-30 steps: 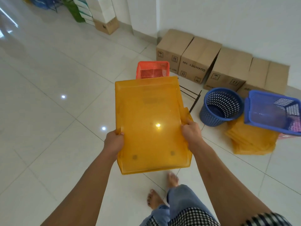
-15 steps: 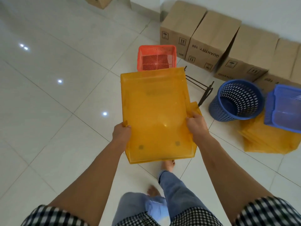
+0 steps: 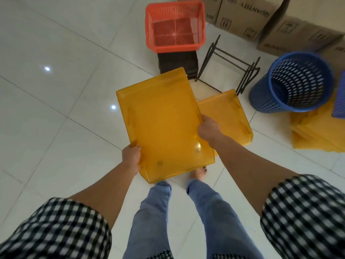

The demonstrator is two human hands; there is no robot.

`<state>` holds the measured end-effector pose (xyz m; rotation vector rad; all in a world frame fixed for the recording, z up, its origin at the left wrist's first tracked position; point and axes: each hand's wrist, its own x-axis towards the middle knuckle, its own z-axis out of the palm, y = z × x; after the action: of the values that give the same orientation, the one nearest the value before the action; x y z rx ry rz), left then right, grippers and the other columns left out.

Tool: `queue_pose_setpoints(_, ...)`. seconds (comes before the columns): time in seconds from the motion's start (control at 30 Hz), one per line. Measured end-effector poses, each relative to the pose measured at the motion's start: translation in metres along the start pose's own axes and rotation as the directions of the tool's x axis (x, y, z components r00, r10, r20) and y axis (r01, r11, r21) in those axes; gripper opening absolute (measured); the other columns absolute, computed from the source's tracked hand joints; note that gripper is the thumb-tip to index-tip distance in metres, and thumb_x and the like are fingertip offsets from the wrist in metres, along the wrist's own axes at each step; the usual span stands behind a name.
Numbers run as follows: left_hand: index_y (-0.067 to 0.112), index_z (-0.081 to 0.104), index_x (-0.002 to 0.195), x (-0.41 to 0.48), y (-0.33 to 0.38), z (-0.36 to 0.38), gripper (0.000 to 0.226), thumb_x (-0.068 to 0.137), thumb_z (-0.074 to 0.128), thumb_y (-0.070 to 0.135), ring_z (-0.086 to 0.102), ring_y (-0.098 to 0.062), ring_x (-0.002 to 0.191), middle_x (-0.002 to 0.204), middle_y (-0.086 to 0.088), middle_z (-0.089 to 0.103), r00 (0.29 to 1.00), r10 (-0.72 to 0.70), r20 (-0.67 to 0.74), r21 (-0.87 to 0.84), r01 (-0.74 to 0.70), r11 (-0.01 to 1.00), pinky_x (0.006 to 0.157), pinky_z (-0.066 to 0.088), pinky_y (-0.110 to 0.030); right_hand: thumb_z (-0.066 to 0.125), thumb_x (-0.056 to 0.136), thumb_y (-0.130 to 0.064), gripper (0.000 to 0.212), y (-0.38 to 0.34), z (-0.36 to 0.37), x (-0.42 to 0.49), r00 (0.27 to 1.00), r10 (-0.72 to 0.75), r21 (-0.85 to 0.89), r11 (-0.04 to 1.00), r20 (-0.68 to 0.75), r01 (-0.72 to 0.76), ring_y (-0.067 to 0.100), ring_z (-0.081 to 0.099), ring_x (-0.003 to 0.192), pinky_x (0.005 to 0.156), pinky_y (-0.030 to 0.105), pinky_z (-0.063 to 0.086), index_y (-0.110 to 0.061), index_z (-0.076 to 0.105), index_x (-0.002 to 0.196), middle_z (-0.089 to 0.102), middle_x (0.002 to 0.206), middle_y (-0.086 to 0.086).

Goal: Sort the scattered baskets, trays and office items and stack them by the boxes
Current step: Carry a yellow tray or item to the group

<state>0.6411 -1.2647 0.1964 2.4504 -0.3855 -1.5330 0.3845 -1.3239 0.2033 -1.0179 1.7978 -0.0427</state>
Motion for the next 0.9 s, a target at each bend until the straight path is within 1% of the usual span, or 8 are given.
queue_pose_setpoints(0.2, 0.010, 0.040, 0.150, 0.100, -0.020, 0.017, 0.047, 0.107, 0.046, 0.028, 0.043, -0.042, 0.137, 0.152, -0.014, 0.045, 1.000, -0.014, 0.005, -0.016, 0.014, 1.000, 0.115, 0.033, -0.059, 0.048, 0.101, -0.018, 0.053, 0.017, 0.064, 0.079, 0.999, 0.037, -0.073, 0.997, 0.036, -0.035, 0.032, 0.057, 0.104, 0.087, 0.047, 0.056, -0.017, 0.035, 0.152, 0.058, 0.129, 0.014)
queue_pose_setpoints(0.27, 0.011, 0.040, 0.151, 0.134, -0.028, 0.029, 0.047, 0.107, 0.046, 0.025, 0.042, -0.041, 0.137, 0.152, -0.014, 0.044, 1.000, -0.016, 0.017, -0.052, 0.017, 0.999, 0.115, 0.033, -0.059, 0.052, 0.098, -0.018, 0.054, 0.025, 0.088, 0.106, 0.998, 0.060, -0.076, 0.995, 0.002, -0.059, 0.029, 0.056, 0.095, 0.072, 0.041, 0.054, -0.016, 0.035, 0.149, 0.059, 0.123, 0.012)
queue_pose_setpoints(0.37, 0.012, 0.040, 0.151, 0.184, -0.039, 0.053, 0.045, 0.107, 0.045, 0.021, 0.042, -0.040, 0.137, 0.153, -0.013, 0.043, 1.000, -0.005, 0.020, -0.107, 0.007, 0.994, 0.115, 0.033, -0.057, 0.052, 0.095, -0.017, 0.056, 0.038, 0.120, 0.150, 0.993, 0.091, -0.138, 0.985, -0.075, -0.101, 0.029, 0.053, 0.088, 0.053, 0.032, 0.038, -0.011, 0.031, 0.147, 0.057, 0.111, 0.012)
queue_pose_setpoints(0.43, 0.011, 0.043, 0.149, 0.215, -0.044, 0.073, 0.042, 0.107, 0.043, 0.019, 0.044, -0.041, 0.135, 0.151, -0.014, 0.045, 1.000, -0.005, 0.030, -0.137, 0.009, 0.991, 0.114, 0.034, -0.057, 0.052, 0.094, -0.017, 0.060, 0.045, 0.137, 0.180, 0.990, 0.103, -0.151, 0.982, -0.101, -0.117, 0.033, 0.058, 0.098, 0.059, 0.034, 0.041, -0.011, 0.027, 0.148, 0.057, 0.116, 0.013)
queue_pose_setpoints(0.53, 0.010, 0.046, 0.145, 0.255, -0.052, 0.105, 0.039, 0.107, 0.042, 0.017, 0.047, -0.042, 0.131, 0.148, -0.016, 0.049, 0.998, -0.024, 0.056, -0.220, 0.035, 0.975, 0.111, 0.035, -0.058, 0.056, 0.092, -0.020, 0.062, 0.053, 0.154, 0.223, 0.983, 0.078, -0.179, 0.978, -0.167, -0.108, 0.037, 0.052, 0.121, 0.085, 0.044, 0.048, -0.012, 0.027, 0.147, 0.049, 0.136, 0.014)
queue_pose_setpoints(0.6, 0.011, 0.046, 0.145, 0.276, -0.054, 0.126, 0.039, 0.107, 0.042, 0.016, 0.049, -0.042, 0.129, 0.146, -0.016, 0.050, 0.997, -0.036, 0.063, -0.281, 0.053, 0.958, 0.110, 0.037, -0.058, 0.058, 0.091, -0.020, 0.064, 0.058, 0.164, 0.250, 0.974, 0.014, -0.211, 0.976, -0.227, -0.063, 0.038, 0.044, 0.130, 0.101, 0.049, 0.041, -0.014, 0.026, 0.147, 0.043, 0.143, 0.014)
queue_pose_setpoints(0.83, 0.012, 0.046, 0.147, 0.325, -0.050, 0.180, 0.040, 0.107, 0.042, 0.018, 0.047, -0.040, 0.131, 0.147, -0.015, 0.050, 0.999, -0.031, 0.006, -0.342, 0.031, 0.939, 0.112, 0.035, -0.054, 0.056, 0.091, -0.021, 0.071, 0.069, 0.182, 0.323, 0.936, -0.071, -0.254, 0.967, -0.345, -0.020, 0.040, 0.034, 0.139, 0.117, 0.052, 0.028, -0.012, 0.022, 0.153, 0.037, 0.150, 0.018)
queue_pose_setpoints(0.9, 0.011, 0.047, 0.146, 0.339, -0.049, 0.191, 0.040, 0.107, 0.042, 0.019, 0.050, -0.038, 0.127, 0.144, -0.015, 0.052, 0.998, -0.039, -0.039, -0.318, 0.024, 0.948, 0.111, 0.036, -0.052, 0.056, 0.092, -0.023, 0.074, 0.074, 0.184, 0.337, 0.933, -0.085, -0.258, 0.966, -0.351, -0.009, 0.041, 0.030, 0.143, 0.119, 0.054, 0.025, -0.011, 0.019, 0.155, 0.033, 0.154, 0.018)
